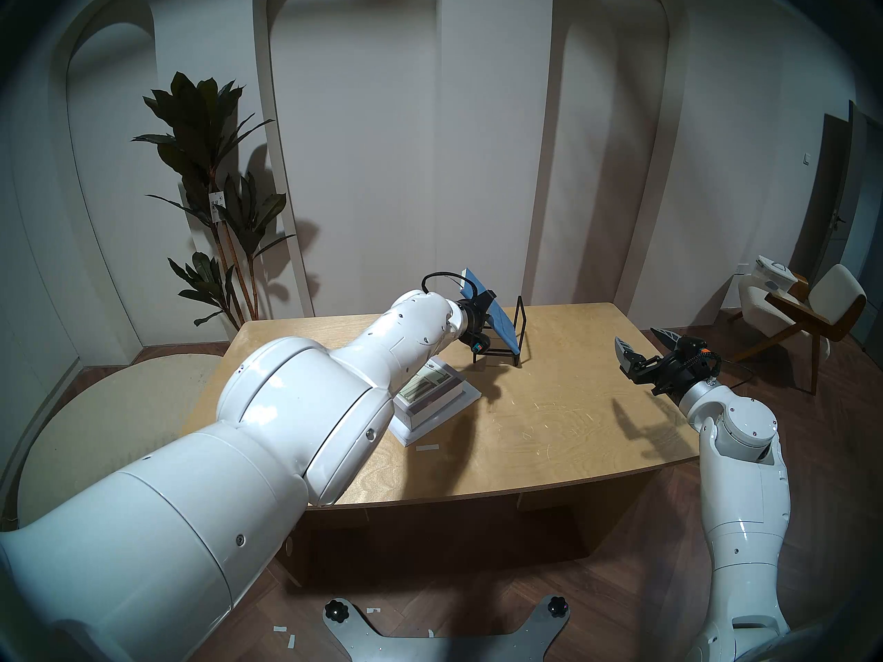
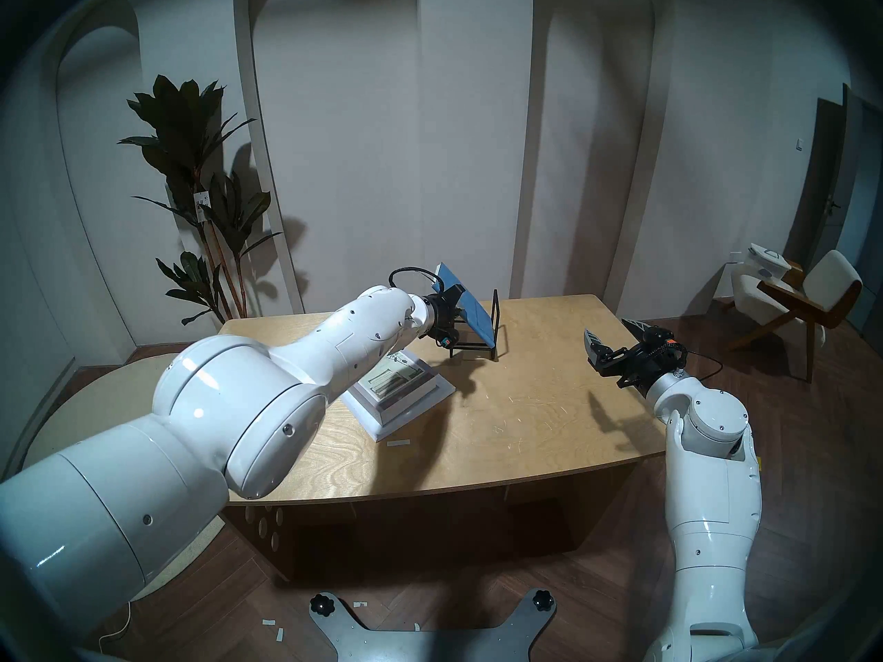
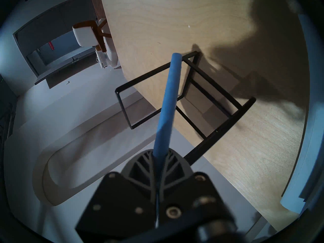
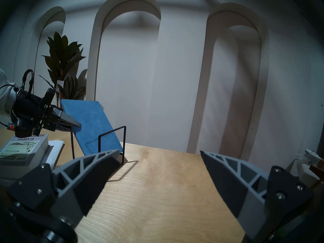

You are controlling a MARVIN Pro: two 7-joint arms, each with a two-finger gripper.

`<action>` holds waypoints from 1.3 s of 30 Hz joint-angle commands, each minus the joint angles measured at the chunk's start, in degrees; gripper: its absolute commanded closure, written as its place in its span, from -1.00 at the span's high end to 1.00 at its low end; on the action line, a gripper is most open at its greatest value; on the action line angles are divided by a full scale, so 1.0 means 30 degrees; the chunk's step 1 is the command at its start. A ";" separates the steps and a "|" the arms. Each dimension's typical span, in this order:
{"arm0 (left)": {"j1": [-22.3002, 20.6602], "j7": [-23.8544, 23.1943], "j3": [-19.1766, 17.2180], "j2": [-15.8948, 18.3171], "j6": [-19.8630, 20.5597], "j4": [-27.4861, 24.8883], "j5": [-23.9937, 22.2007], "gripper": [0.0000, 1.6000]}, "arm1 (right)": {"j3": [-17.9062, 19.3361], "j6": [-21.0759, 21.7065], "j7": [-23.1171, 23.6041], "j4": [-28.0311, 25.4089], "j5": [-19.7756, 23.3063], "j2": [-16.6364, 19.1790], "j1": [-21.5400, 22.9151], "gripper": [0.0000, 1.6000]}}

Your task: Stack the books into one stack

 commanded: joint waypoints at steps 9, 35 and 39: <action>-0.1308 0.1200 -0.1035 0.0422 -0.0309 -0.0782 -0.0893 -1.00 | 0.0043 -0.0163 -0.0011 -0.0392 0.0096 0.0038 0.0177 1.00; -0.2129 0.5136 -0.2734 0.2489 -0.3090 -0.2333 -0.2241 -1.00 | 0.0025 -0.0188 -0.0041 -0.0416 0.0151 0.0058 0.0151 1.00; -0.2120 0.5953 -0.2906 0.3251 -0.3700 -0.2715 -0.2302 -1.00 | 0.0022 -0.0192 -0.0045 -0.0418 0.0158 0.0061 0.0148 1.00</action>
